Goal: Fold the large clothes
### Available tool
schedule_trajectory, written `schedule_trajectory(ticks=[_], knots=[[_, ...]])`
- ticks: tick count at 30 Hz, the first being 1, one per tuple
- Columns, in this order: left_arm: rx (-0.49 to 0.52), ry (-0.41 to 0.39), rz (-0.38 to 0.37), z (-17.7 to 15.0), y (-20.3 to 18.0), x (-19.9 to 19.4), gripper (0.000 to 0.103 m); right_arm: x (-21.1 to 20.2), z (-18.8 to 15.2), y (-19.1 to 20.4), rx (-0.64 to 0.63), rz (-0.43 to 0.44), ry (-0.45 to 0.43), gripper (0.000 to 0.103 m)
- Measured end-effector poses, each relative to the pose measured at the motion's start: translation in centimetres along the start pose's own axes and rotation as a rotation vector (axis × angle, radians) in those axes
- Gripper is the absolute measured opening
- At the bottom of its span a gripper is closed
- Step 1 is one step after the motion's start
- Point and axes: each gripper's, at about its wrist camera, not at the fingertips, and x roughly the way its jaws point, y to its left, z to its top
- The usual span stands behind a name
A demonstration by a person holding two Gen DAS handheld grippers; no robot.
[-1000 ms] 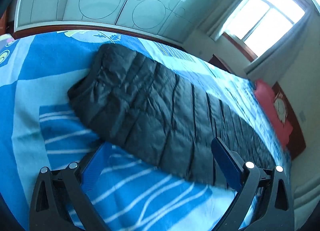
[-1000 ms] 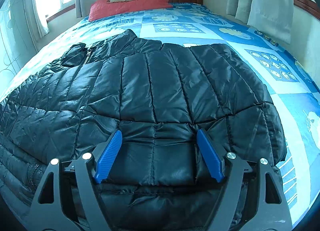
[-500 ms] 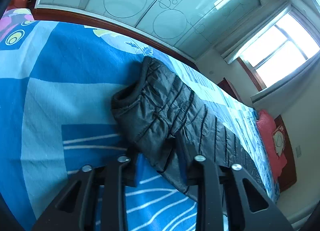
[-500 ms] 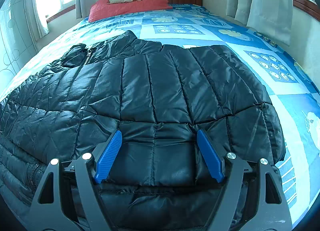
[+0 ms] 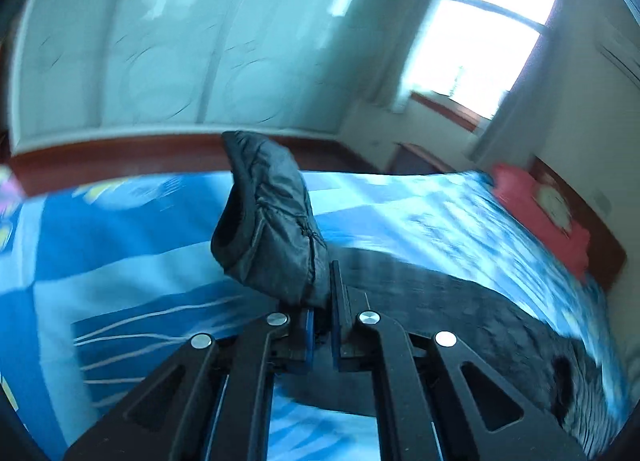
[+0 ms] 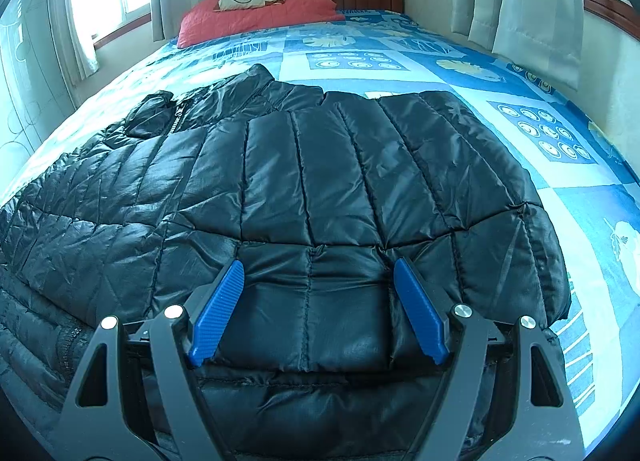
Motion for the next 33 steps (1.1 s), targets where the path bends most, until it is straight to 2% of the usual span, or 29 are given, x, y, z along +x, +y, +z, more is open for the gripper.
schedule_trajectory(ticks=[5, 9, 14, 20, 24, 28, 33], knots=[[0.234, -0.022, -0.113, -1.4, -10.5, -0.8, 0.005, 0.0, 0.0, -0.2, 0.012, 0.006, -0.005, 0.077], [0.353, -0.001, -0.208, -3.5, -17.3, -1.4, 0.005, 0.1, 0.0, -0.3, 0.019, 0.011, -0.009, 0.077], [0.503, 0.05, -0.322, -7.9, -25.3, -1.7, 0.005, 0.1, 0.0, -0.5, 0.035, 0.026, -0.015, 0.078], [0.654, 0.091, -0.427, -13.5, -32.8, -2.5, 0.005, 0.1, -0.2, -0.8, 0.051, 0.042, -0.022, 0.078], [0.727, 0.136, -0.461, -17.3, -36.1, -2.9, 0.005, -0.1, -0.6, -0.7, 0.063, 0.053, -0.028, 0.078], [0.798, 0.173, -0.445, -21.2, -38.1, -2.9, 0.005, -0.1, -0.7, -0.8, 0.068, 0.06, -0.031, 0.078], [0.861, 0.18, -0.432, -22.6, -39.1, -3.0, 0.008, -0.2, -0.7, -0.8, 0.072, 0.069, -0.033, 0.079]])
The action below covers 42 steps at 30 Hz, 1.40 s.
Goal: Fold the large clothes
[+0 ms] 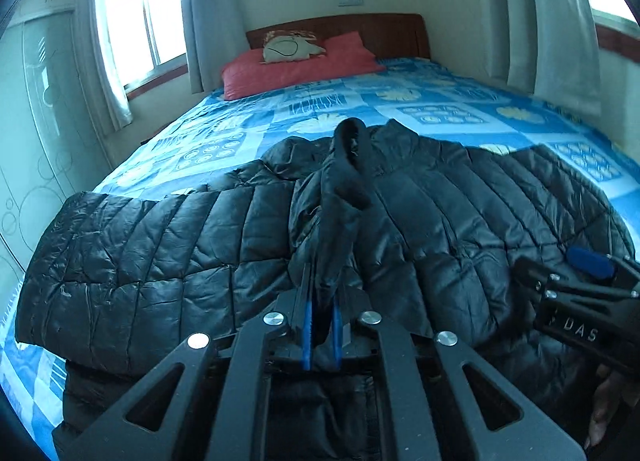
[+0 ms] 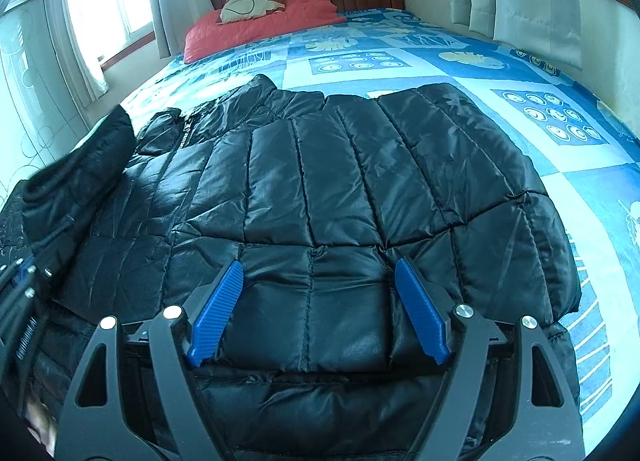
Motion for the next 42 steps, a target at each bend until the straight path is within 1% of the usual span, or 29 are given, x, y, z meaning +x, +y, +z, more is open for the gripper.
schedule_trajectory(ticks=[1, 2, 3, 4, 5, 8, 11, 12, 15, 16, 18, 20, 22, 23, 24, 25, 26, 27, 28, 29, 32, 34, 38, 40, 42], knots=[[0.001, 0.001, -0.014, 0.0, 0.1, -0.2, 0.012, -0.1, 0.0, 0.0, 0.001, 0.002, -0.002, 0.079], [0.002, 0.001, -0.033, 0.2, -0.2, -0.3, 0.024, -0.1, 0.0, -0.1, 0.004, 0.004, -0.004, 0.078], [0.006, 0.001, -0.06, 0.4, -0.7, -0.4, 0.031, -0.2, 0.1, -0.1, 0.005, 0.006, -0.005, 0.078], [0.01, -0.001, -0.072, 0.5, -0.8, -0.8, 0.046, -0.2, 0.1, -0.2, 0.007, 0.008, -0.005, 0.078], [0.013, -0.004, -0.076, 0.4, -0.7, -1.4, 0.057, -0.3, 0.2, -0.2, 0.01, 0.01, -0.005, 0.078], [0.012, -0.018, -0.078, 0.1, -0.2, -3.2, 0.069, -1.0, 0.4, -0.1, 0.004, 0.006, -0.014, 0.078], [0.022, -0.047, -0.081, -0.3, 0.8, -5.4, 0.07, -2.3, 0.8, 0.7, 0.001, 0.012, -0.025, 0.078], [0.028, -0.056, -0.072, -0.3, 0.9, -5.7, 0.07, -3.1, 1.0, 1.2, 0.015, 0.038, -0.034, 0.078], [0.027, -0.085, -0.025, -0.7, 3.2, -7.4, 0.072, -4.0, 1.6, 3.1, 0.045, 0.118, -0.031, 0.078], [0.024, -0.093, -0.004, -0.9, 4.1, -7.8, 0.074, -3.9, 1.8, 4.1, 0.052, 0.147, -0.016, 0.078], [0.019, -0.105, 0.043, -1.6, 6.1, -8.4, 0.075, -3.3, 2.2, 6.0, 0.054, 0.194, 0.016, 0.078], [0.01, -0.102, 0.089, -2.3, 8.1, -8.5, 0.075, -2.1, 2.5, 8.2, 0.04, 0.204, 0.041, 0.078], [-0.016, -0.08, 0.124, -3.1, 10.2, -8.3, 0.075, -0.9, 2.5, 10.2, 0.015, 0.208, 0.068, 0.078], [-0.034, -0.068, 0.135, -3.4, 11.3, -8.2, 0.075, 0.0, 2.4, 11.3, -0.001, 0.213, 0.096, 0.068], [-0.049, -0.058, 0.141, -3.7, 12.1, -8.1, 0.075, 0.6, 2.3, 12.0, -0.015, 0.22, 0.118, 0.052], [-0.064, -0.05, 0.15, -3.9, 13.0, -8.1, 0.075, 1.1, 2.1, 12.8, -0.035, 0.216, 0.144, 0.024], [-0.079, -0.045, 0.159, -4.0, 13.9, -8.1, 0.075, 1.4, 2.0, 13.4, -0.055, 0.193, 0.156, 0.02], [-0.089, -0.047, 0.161, -4.0, 14.5, -8.2, 0.075, 1.2, 2.2, 13.5, -0.055, 0.2, 0.146, 0.019], [-0.1, -0.053, 0.16, -4.0, 15.1, -8.4, 0.075, 0.5, 2.4, 13.3, -0.054, 0.209, 0.122, 0.018], [-0.107, -0.061, 0.165, -3.8, 15.7, -8.5, 0.075, -0.3, 2.7, 12.9, -0.058, 0.201, 0.094, 0.017], [-0.122, -0.079, 0.171, -3.2, 16.7, -8.4, 0.075, -2.4, 3.5, 10.6, -0.05, 0.151, 0.024, 0.017], [-0.123, -0.086, 0.175, -2.7, 17.0, -7.9, 0.075, -3.6, 4.3, 8.0, -0.041, 0.098, -0.01, 0.017], [-0.146, -0.067, 0.153, -1.8, 17.2, -5.9, 0.075, -4.3, 5.2, 3.0, -0.039, -0.013, -0.027, 0.017], [-0.165, -0.05, 0.135, -1.5, 17.2, -4.9, 0.075, -4.1, 5.2, 0.9, -0.026, -0.046, -0.014, 0.017], [-0.173, -0.029, 0.121, -1.3, 17.1, -3.8, 0.075, -3.5, 4.9, -0.8, -0.01, -0.06, 0.009, 0.017]])
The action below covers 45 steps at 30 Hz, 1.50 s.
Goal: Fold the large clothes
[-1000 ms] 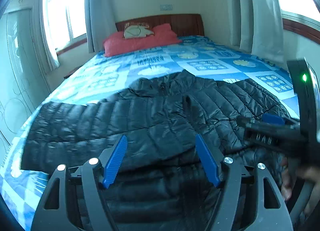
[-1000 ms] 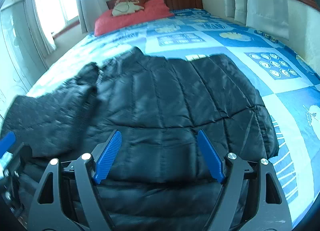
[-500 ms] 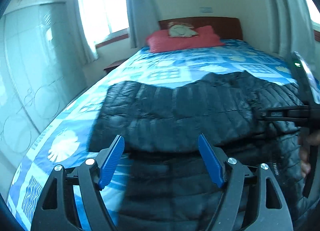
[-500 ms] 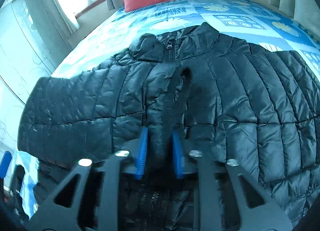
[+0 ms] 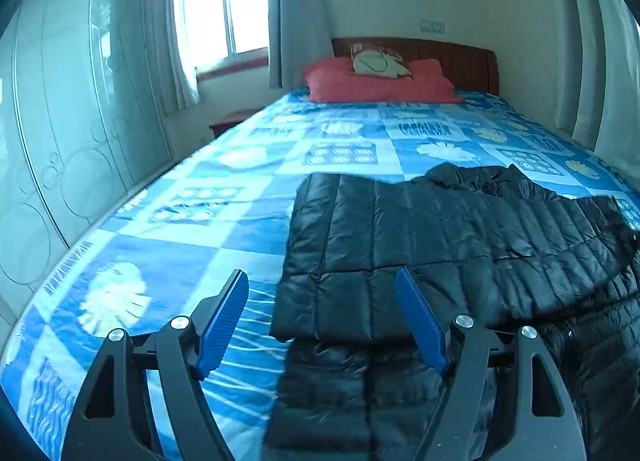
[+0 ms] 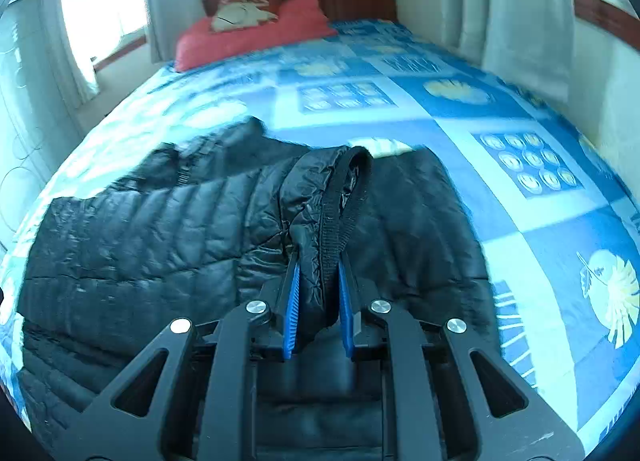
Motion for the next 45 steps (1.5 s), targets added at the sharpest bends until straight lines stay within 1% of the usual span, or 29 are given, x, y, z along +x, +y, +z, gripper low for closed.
schedule_trajectory(ticks=[3, 5, 6, 7, 8, 10, 13, 14, 16, 18, 20, 24, 26, 27, 30, 31, 32, 33, 34, 35, 36, 38, 40, 41, 42, 43, 45], knots=[[-0.01, 0.044, -0.012, 0.0, -0.4, 1.5, 0.075, 1.9, -1.0, -1.8, 0.023, -0.028, 0.055, 0.017], [-0.013, 0.058, -0.012, 0.0, -0.6, 2.2, 0.075, 3.1, -1.5, -2.4, 0.05, -0.002, 0.096, 0.019], [-0.009, 0.058, -0.01, 0.0, -0.8, 2.2, 0.075, 3.2, -1.7, -2.5, 0.047, 0.001, 0.094, 0.02], [-0.004, 0.055, -0.012, 0.0, -0.9, 2.3, 0.075, 3.0, -1.8, -2.5, 0.042, 0.0, 0.085, 0.024], [0.003, 0.049, -0.013, 0.2, -1.0, 2.3, 0.075, 2.7, -1.7, -2.4, 0.043, 0.001, 0.079, 0.033], [0.012, 0.045, -0.013, 0.6, -1.2, 2.3, 0.075, 1.6, -1.3, -2.4, 0.057, 0.009, 0.055, 0.04], [0.012, 0.037, -0.015, 1.1, -1.2, 2.4, 0.075, -0.3, -0.2, -2.0, 0.068, -0.008, -0.01, 0.04], [0.011, 0.037, -0.017, 1.3, -1.2, 2.6, 0.075, -0.8, 0.1, -1.6, 0.075, 0.012, -0.028, 0.04], [0.011, 0.036, -0.026, 1.6, -1.4, 3.1, 0.075, -0.8, 0.7, -0.4, 0.05, 0.044, -0.034, 0.04], [0.028, 0.043, -0.031, 1.8, -1.7, 4.0, 0.075, -0.1, 0.7, 1.2, -0.007, 0.056, -0.018, 0.04], [0.044, 0.093, -0.012, 1.4, -1.9, 5.8, 0.075, 1.4, 0.2, 2.6, -0.069, 0.039, 0.008, 0.04], [0.04, 0.192, -0.001, 0.1, -1.7, 8.9, 0.075, 5.1, -1.7, 3.2, -0.109, -0.012, 0.099, 0.043], [0.05, 0.235, -0.001, -0.7, -1.9, 10.3, 0.077, 5.7, -2.2, 2.9, -0.089, -0.005, 0.078, 0.043], [0.055, 0.241, 0.006, -0.6, -1.9, 10.4, 0.077, 5.7, -2.1, 2.9, -0.076, -0.007, 0.076, 0.043], [0.083, 0.249, 0.016, 0.3, -2.1, 9.0, 0.073, 4.9, -1.7, 3.3, -0.086, -0.025, 0.073, 0.043], [0.083, 0.242, 0.004, 0.7, -1.9, 8.2, 0.072, 4.1, -1.3, 3.4, -0.086, -0.015, 0.063, 0.043], [0.075, 0.205, -0.019, 1.6, -1.6, 6.9, 0.072, 3.5, -0.9, 3.4, -0.084, 0.001, 0.046, 0.045], [0.074, 0.172, -0.026, 2.2, -1.5, 6.3, 0.072, 2.5, 0.0, 3.6, -0.088, 0.012, 0.009, 0.046], [0.08, 0.124, -0.023, 3.2, -1.5, 5.8, 0.072, 2.2, 0.5, 3.6, -0.091, 0.01, -0.009, 0.052], [0.09, 0.094, -0.017, 4.1, -1.6, 6.0, 0.072, 2.2, 1.6, 3.9, -0.094, 0.01, -0.029, 0.054], [0.095, 0.086, -0.02, 4.6, -1.8, 6.6, 0.072, 2.4, 2.2, 3.9, -0.097, 0.011, -0.031, 0.054], [0.097, 0.106, -0.009, 5.5, -2.0, 8.8, 0.072, 4.2, 3.7, 4.6, -0.121, 0.001, -0.025, 0.054], [0.084, 0.155, 0.027, 5.6, -1.8, 11.9, 0.072, 6.3, 4.4, 4.7, -0.137, -0.017, -0.006, 0.054], [0.082, 0.207, 0.041, 5.1, -1.6, 14.0, 0.074, 7.7, 4.3, 4.6, -0.143, -0.045, 0.029, 0.056], [0.089, 0.241, 0.044, 4.5, -1.5, 15.2, 0.075, 8.9, 4.1, 4.4, -0.144, -0.051, 0.065, 0.057], [0.088, 0.252, 0.032, 4.0, -1.4, 16.0, 0.076, 10.0, 3.7, 4.1, -0.135, -0.029, 0.081, 0.059], [0.095, 0.243, 0.04, 4.2, -1.4, 15.8, 0.076, 10.1, 3.4, 4.0, -0.132, -0.021, 0.069, 0.059]])
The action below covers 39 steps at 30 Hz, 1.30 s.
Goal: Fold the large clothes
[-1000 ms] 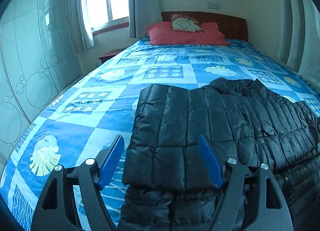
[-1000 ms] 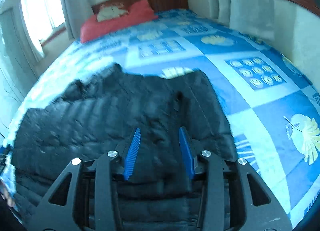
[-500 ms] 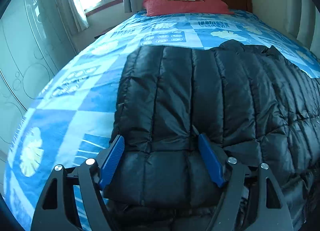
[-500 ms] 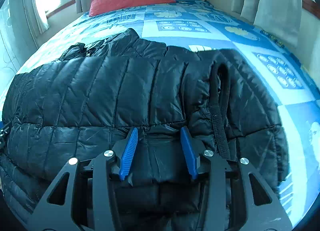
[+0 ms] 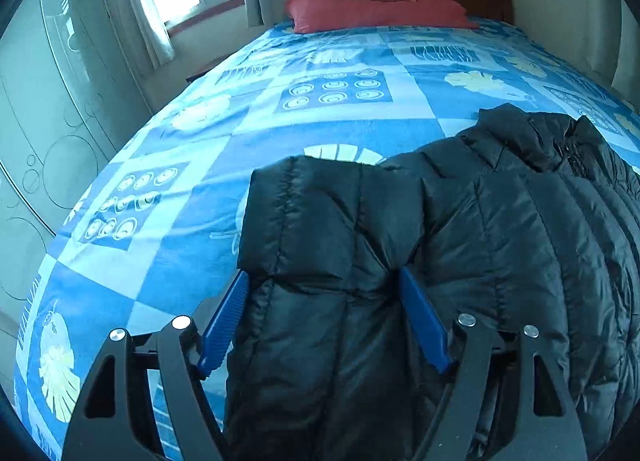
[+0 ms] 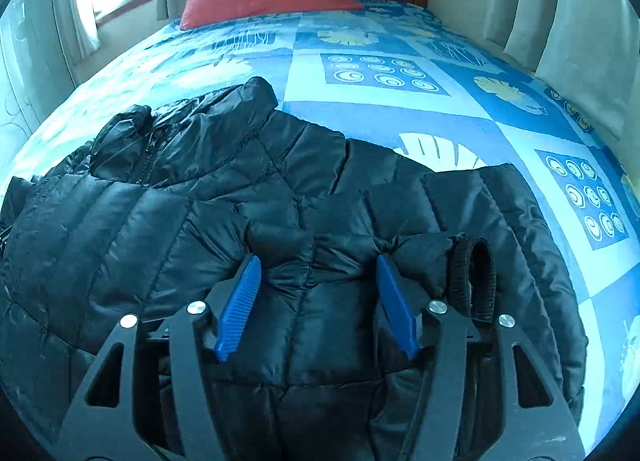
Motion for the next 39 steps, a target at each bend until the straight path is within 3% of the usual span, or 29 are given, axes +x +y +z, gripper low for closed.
schedule_trajectory(ticks=[3, 6, 8, 12, 16, 19, 23, 28, 35, 39], knots=[[0.011, -0.025, 0.038, 0.1, -0.3, -2.5, 0.074, -1.5, 0.0, -0.2, 0.005, 0.009, -0.003, 0.059], [0.017, -0.144, -0.056, -0.6, -1.5, -6.9, 0.074, -4.4, -0.9, -1.1, 0.018, 0.017, -0.055, 0.059], [0.032, -0.171, -0.106, -1.2, -3.1, -8.0, 0.074, -5.7, -2.1, -1.8, 0.024, -0.006, -0.069, 0.059], [0.009, -0.08, -0.203, -0.8, -6.0, -4.9, 0.074, -4.3, -4.0, -2.8, 0.0, -0.072, -0.015, 0.06], [0.019, -0.036, -0.183, -1.6, -7.0, -1.9, 0.078, -3.1, -4.8, -3.8, 0.039, -0.042, -0.014, 0.065], [0.018, -0.028, -0.183, -1.2, -6.8, -2.4, 0.077, -3.2, -4.5, -4.0, 0.048, -0.03, -0.015, 0.066], [0.01, -0.019, -0.163, -1.8, -4.8, -5.7, 0.077, -7.4, -4.9, -4.9, 0.088, -0.007, -0.028, 0.065], [-0.023, -0.04, -0.209, -8.3, 1.1, -13.2, 0.077, -15.6, -10.1, -6.2, 0.071, -0.001, -0.033, 0.067], [-0.143, 0.085, -0.294, -22.9, 8.7, -20.6, 0.077, -24.2, -23.8, -8.2, 0.065, -0.047, 0.063, 0.068], [-0.215, 0.156, -0.346, -28.1, 10.3, -22.9, 0.077, -26.8, -30.0, -9.1, 0.104, -0.051, 0.134, 0.068]])
